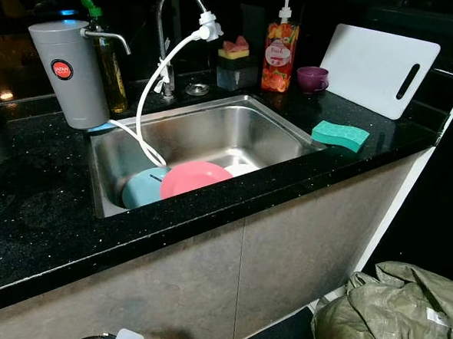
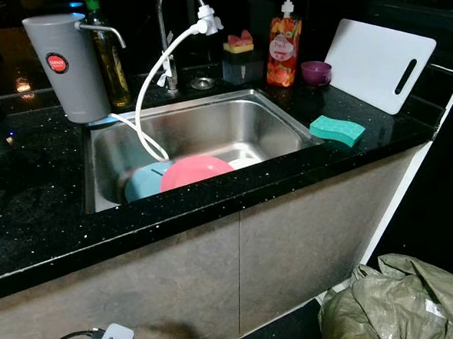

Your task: Kitchen organization

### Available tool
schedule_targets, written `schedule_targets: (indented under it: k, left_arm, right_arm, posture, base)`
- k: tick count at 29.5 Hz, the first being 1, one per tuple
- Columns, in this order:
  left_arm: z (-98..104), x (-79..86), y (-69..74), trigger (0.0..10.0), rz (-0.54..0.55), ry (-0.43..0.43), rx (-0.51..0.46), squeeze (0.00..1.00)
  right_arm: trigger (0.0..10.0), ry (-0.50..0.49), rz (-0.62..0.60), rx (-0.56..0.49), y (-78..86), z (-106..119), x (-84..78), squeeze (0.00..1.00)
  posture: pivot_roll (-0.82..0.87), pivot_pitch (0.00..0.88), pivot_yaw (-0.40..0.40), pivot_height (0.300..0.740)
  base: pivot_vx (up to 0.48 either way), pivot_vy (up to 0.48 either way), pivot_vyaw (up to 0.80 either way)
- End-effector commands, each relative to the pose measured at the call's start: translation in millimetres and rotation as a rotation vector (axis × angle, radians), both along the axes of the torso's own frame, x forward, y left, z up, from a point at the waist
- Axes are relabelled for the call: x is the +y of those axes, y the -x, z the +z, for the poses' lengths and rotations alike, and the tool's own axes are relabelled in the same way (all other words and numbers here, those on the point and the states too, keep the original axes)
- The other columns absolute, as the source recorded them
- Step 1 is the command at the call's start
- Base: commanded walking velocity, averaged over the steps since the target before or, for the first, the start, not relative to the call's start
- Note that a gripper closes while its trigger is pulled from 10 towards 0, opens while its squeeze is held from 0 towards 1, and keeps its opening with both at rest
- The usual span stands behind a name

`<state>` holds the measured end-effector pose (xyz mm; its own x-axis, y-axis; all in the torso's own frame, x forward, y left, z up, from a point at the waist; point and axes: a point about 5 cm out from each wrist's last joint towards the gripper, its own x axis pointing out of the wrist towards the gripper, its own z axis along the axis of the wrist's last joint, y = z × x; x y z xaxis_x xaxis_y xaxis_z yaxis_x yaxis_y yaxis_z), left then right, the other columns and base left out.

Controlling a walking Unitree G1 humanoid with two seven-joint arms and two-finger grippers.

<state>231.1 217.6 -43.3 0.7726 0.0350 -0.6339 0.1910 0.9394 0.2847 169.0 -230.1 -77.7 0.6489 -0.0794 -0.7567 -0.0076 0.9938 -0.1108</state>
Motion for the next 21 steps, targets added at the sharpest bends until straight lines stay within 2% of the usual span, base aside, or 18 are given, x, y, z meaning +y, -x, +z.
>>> schedule_targets:
  k: [1, 9, 21]
  left_arm:
    - [-7.4, -2.0, 9.1, 10.0, 0.011, 0.012, 0.034, 0.0]
    - [-7.4, -1.2, 9.5, 10.0, 0.009, 0.009, 0.032, 0.0]
    - [-6.2, 0.6, 8.6, 10.0, 0.02, 0.013, 0.02, 0.0]
  right_arm:
    - [10.0, 0.01, 0.009, 0.005, 0.3, 0.0, -1.3, 0.0]
    - [10.0, 0.002, 0.005, -0.01, -4.4, 1.7, 1.1, 0.0]
    - [10.0, -0.003, 0.005, -0.005, -1.9, 0.5, 1.4, 0.0]
  posture:
    - [0.04, 0.125, -0.027, 0.74]
    - [0.04, 0.122, -0.028, 0.74]
    - [0.04, 0.131, -0.029, 0.74]
  base:
    - [0.0, 0.0, 0.0]
    - [0.0, 0.0, 0.0]
    - [0.0, 0.0, 0.0]
